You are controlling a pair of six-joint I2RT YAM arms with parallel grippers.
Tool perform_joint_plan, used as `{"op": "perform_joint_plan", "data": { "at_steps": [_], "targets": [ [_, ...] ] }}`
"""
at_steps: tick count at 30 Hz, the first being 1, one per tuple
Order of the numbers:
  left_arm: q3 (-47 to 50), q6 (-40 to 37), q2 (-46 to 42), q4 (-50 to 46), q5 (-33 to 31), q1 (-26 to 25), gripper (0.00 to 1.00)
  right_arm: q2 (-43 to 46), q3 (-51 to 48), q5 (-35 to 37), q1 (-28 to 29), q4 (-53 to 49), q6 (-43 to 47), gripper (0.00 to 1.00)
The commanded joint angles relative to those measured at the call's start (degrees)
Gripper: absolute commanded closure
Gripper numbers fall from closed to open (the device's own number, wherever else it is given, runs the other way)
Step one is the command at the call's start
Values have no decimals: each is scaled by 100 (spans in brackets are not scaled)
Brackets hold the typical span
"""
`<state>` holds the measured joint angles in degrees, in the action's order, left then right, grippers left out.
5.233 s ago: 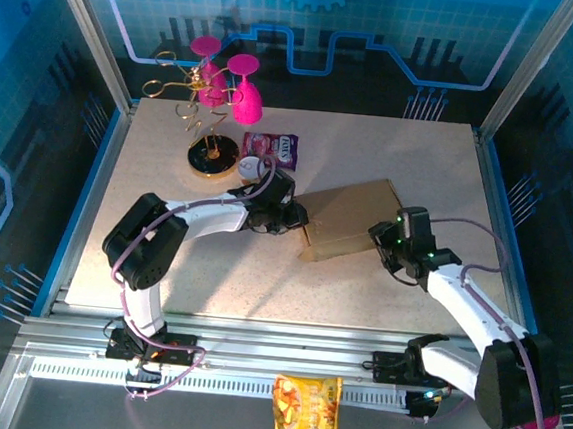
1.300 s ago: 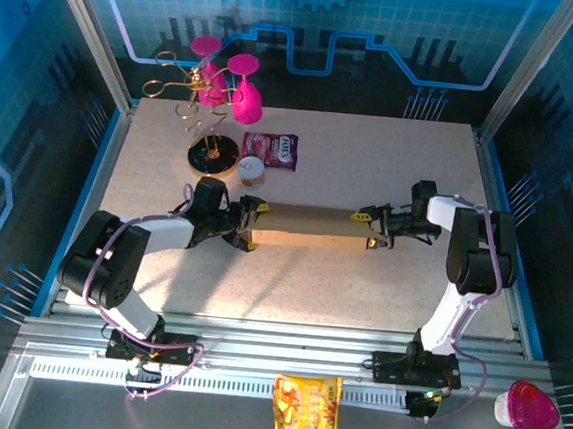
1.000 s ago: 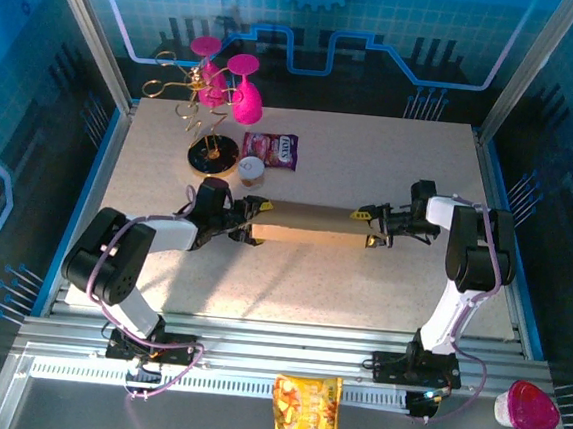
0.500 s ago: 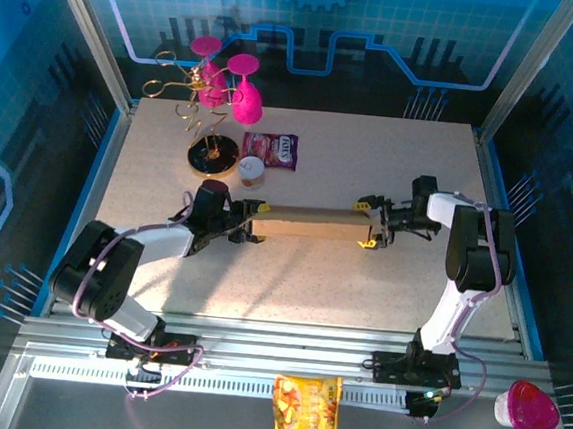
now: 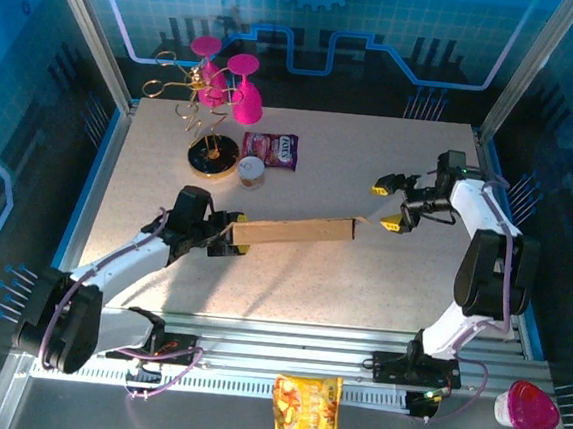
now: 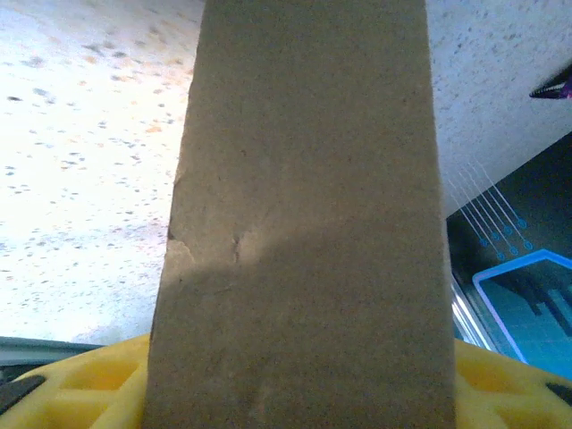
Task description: Fold the paper box
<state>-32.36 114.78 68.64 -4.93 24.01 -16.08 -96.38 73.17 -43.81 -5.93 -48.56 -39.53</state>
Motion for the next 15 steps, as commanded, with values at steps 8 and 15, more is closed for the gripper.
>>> {"op": "perform_joint_plan", "data": {
  "at_steps": [8,15],
  "targets": [
    [236,366,21,-648,253,692,58,1073,491,1657,784,-85,1576,30],
    [240,161,88,-656,470,1032,52,1220,682,2300,1508,46,3060,34]
  ]
}}
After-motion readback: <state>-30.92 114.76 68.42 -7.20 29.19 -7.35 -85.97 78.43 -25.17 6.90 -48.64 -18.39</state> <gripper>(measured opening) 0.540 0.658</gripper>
